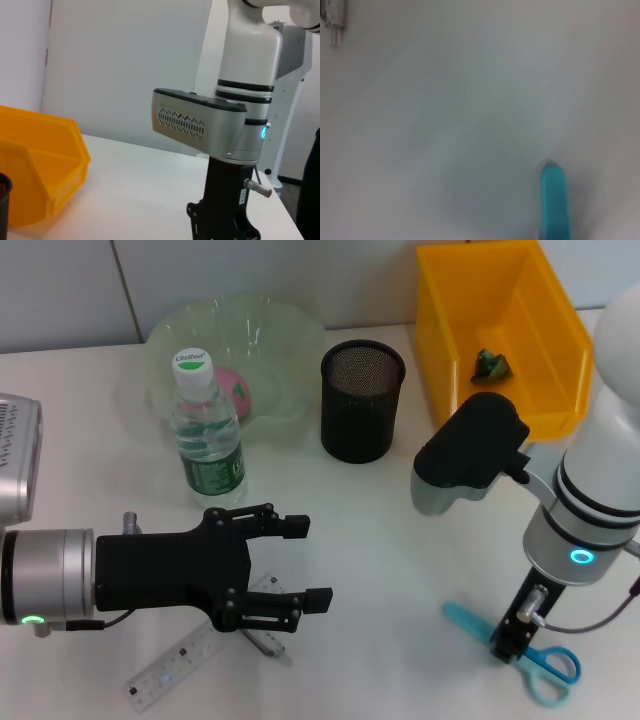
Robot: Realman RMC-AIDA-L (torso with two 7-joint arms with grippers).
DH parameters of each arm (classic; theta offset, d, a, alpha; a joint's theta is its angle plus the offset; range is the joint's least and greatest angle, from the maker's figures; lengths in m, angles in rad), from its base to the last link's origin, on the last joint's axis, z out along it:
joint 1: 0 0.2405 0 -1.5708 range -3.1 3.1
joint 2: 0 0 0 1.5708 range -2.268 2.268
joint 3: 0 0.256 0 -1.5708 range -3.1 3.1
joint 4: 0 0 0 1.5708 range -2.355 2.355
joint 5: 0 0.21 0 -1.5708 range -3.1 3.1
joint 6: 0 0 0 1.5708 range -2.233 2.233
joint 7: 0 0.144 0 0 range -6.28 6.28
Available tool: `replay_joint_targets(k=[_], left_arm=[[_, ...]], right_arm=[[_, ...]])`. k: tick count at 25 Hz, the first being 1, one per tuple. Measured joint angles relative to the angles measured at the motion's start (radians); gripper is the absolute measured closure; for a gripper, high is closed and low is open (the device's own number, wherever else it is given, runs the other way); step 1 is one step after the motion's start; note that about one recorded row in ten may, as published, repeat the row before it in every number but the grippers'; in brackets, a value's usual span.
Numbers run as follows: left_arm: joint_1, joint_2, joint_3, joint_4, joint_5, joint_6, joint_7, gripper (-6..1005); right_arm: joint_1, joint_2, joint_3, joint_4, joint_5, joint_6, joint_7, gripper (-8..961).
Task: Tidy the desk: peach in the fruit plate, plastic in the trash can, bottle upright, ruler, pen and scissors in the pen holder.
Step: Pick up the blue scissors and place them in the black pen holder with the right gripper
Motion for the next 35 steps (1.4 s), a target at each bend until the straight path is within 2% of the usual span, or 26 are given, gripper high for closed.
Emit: replay_joint_targets(k=[5,7,9,12,13,17,21,22,29,35], left_arm=[[0.002,0.0,-0.006,0.0,-0.003,0.01,-0.001,188],[0.003,0.0,-0.017,-0.002,-0.002,0.017,0.001,189],[0.004,-0.002,-0.026,-0.002,0.0,0.024,0.003,189],[0.008,-0.002,-0.028,0.001,-0.002,0.035,0.005,190],[0.008,-0.002,-0.028,0.001,-0.002,0.035,0.005,190],[0.01,-0.006,-0.042,0.004,-0.004,0.043,0.007,192],[0.011,-0.008,-0.05,0.004,-0.004,0.048,0.008,193],[0.011,-0.009,-0.052,0.004,-0.004,0.049,0.008,193],[0.012,-0.016,-0.064,0.006,-0.005,0.049,0.012,195],[0.007,-0.021,-0.078,0.004,-0.006,0.053,0.034,197]], right_arm=[[-0.011,-0.004,0.06,-0.081,0.0,-0.033,-0.006,731],[-0.012,-0.006,0.14,-0.132,-0.003,-0.063,-0.032,729],[-0.012,-0.006,0.165,-0.146,-0.008,-0.072,-0.044,728],[-0.004,-0.009,0.286,-0.217,-0.06,-0.091,-0.122,726],[-0.004,-0.009,0.286,-0.217,-0.06,-0.091,-0.122,725],[0.026,-0.015,0.411,-0.295,-0.102,-0.094,-0.239,722],[0.045,-0.016,0.475,-0.327,-0.106,-0.084,-0.298,720],[0.053,-0.017,0.517,-0.341,-0.106,-0.067,-0.333,719],[0.046,-0.018,0.622,-0.36,-0.064,0.038,-0.409,714],[0.035,-0.02,0.761,-0.36,0.115,0.128,-0.458,710]])
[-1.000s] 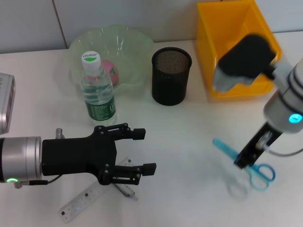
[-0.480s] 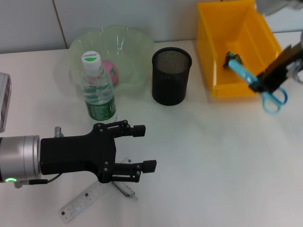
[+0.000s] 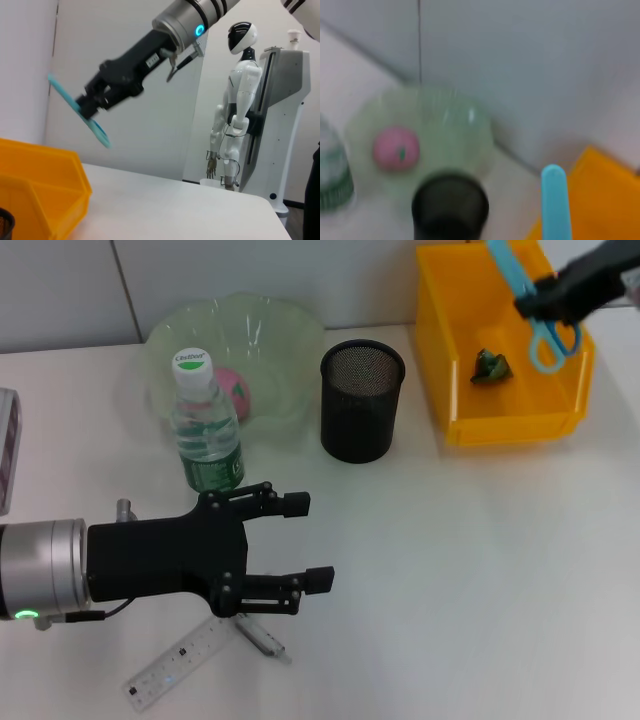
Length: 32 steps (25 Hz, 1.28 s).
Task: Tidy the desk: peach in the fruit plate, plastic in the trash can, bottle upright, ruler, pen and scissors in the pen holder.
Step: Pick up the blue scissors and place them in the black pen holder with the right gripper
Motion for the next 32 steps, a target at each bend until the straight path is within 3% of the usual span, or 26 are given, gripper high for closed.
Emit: replay_joint_targets(k=[9,12,15,17,20,22,25,27,32], left_arm=[[-0.009,0.0,-0.013,0.002,-0.004,0.004,0.005,200],[-0.011,-0.002,-0.015,0.002,-0.004,0.006,0.014,200],[-0.011,-0.003,-0.015,0.002,-0.004,0.008,0.016,201],[-0.012,-0.003,-0.016,0.0,-0.005,0.01,0.028,202],[-0.012,-0.004,-0.019,-0.004,-0.005,0.011,0.039,203],[-0.012,-0.007,-0.025,-0.008,-0.006,0.011,0.056,203],[-0.007,-0.008,-0.025,-0.009,-0.008,0.011,0.064,204],[-0.003,-0.008,-0.025,-0.009,-0.01,0.009,0.065,205],[0.008,-0.009,-0.025,-0.01,-0.013,0.002,0.09,206]], right_arm=[[-0.046,0.0,0.161,0.118,0.343,0.142,-0.114,704],[-0.049,-0.002,0.255,0.248,0.535,0.158,-0.201,702],[-0.055,-0.005,0.294,0.308,0.622,0.157,-0.247,699],[-0.075,-0.022,0.322,0.413,0.754,0.155,-0.327,698],[-0.084,-0.038,0.324,0.487,0.821,0.15,-0.375,696],[-0.085,-0.062,0.319,0.596,0.873,0.146,-0.47,695],[-0.08,-0.069,0.32,0.65,0.879,0.151,-0.592,693],[-0.081,-0.059,0.329,0.677,0.88,0.161,-0.788,691],[-0.087,-0.04,0.314,0.672,0.872,0.171,-1.053,688]])
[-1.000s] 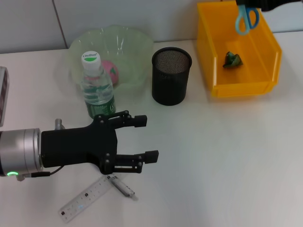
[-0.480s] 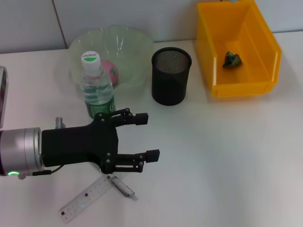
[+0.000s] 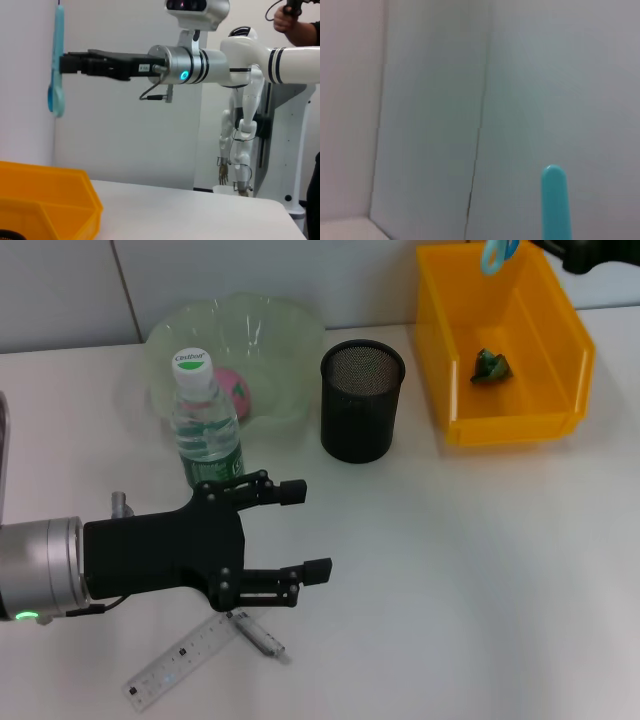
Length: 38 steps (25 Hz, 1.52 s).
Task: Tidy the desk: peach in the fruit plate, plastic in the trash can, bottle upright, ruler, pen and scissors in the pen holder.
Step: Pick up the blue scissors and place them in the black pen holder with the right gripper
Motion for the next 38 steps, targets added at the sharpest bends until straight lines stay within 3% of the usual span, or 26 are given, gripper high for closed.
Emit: replay_joint_targets(k=[3,5,8,17,23,28,30,38], left_arm=[[0.003,-0.001,0.0,-0.014,-0.001,-0.003,0.034,207],[0.002,-0.001,-0.001,-0.022,-0.002,-0.005,0.051,208],[0.002,-0.001,-0.002,-0.027,-0.002,-0.008,0.061,209],[0.004,-0.004,-0.002,-0.05,-0.022,-0.025,0.094,211],[0.005,-0.003,-0.002,-0.051,-0.026,-0.021,0.094,213],[0.008,-0.002,-0.004,-0.051,-0.031,-0.024,0.097,214],[0.009,-0.003,-0.004,-0.052,-0.038,-0.026,0.111,215],[0.018,-0.005,-0.003,-0.065,-0.043,-0.034,0.151,217]], right_arm=[[-0.001,0.016,0.0,-0.002,-0.001,0.012,-0.125,686],[-0.001,0.041,-0.002,0.002,-0.001,0.046,-0.311,684],[-0.001,0.05,-0.007,0.021,0.012,0.071,-0.462,682],[0.0,0.056,-0.041,0.071,0.11,0.126,-0.951,676],[-0.033,0.06,-0.133,0.105,0.218,0.151,-1.338,672],[-0.046,0.057,-0.222,0.218,0.366,0.2,-1.745,668],[-0.03,0.054,-0.225,0.3,0.42,0.201,-1.937,667],[0.01,0.052,-0.189,0.422,0.436,0.207,-2.324,661]])
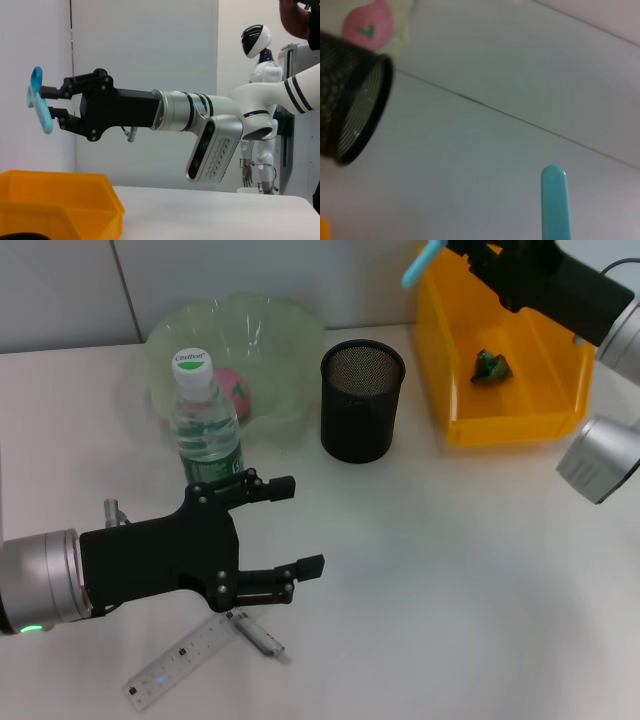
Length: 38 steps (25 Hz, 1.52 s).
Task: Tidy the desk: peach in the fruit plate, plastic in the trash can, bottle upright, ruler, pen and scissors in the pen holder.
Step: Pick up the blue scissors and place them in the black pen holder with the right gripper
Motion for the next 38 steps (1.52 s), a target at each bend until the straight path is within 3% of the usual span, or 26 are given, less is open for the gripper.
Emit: replay_joint_targets(k=[7,12,22,30,38], left_arm=[[0.007,0.0,0.005,-0.052,-0.039,-0.009,0.078,219],[0.013,0.0,0.007,-0.056,-0.04,-0.008,0.086,221],[0.007,-0.003,0.013,-0.089,-0.058,-0.008,0.123,224],[0.012,-0.005,0.012,-0.127,-0.08,-0.009,0.174,226],[0.008,-0.005,0.013,-0.152,-0.105,-0.005,0.203,228]], right_arm=[[0.016,0.0,-0.01,0.06,-0.009,0.029,-0.315,656],[0.043,0.0,-0.021,0.091,-0.011,0.085,-0.436,653],[0.054,0.0,-0.156,0.082,-0.012,0.157,-0.621,646],[0.052,0.005,-0.163,0.096,-0.003,0.211,-0.789,640],[0.055,0.007,-0.169,0.089,0.001,0.205,-0.819,635]])
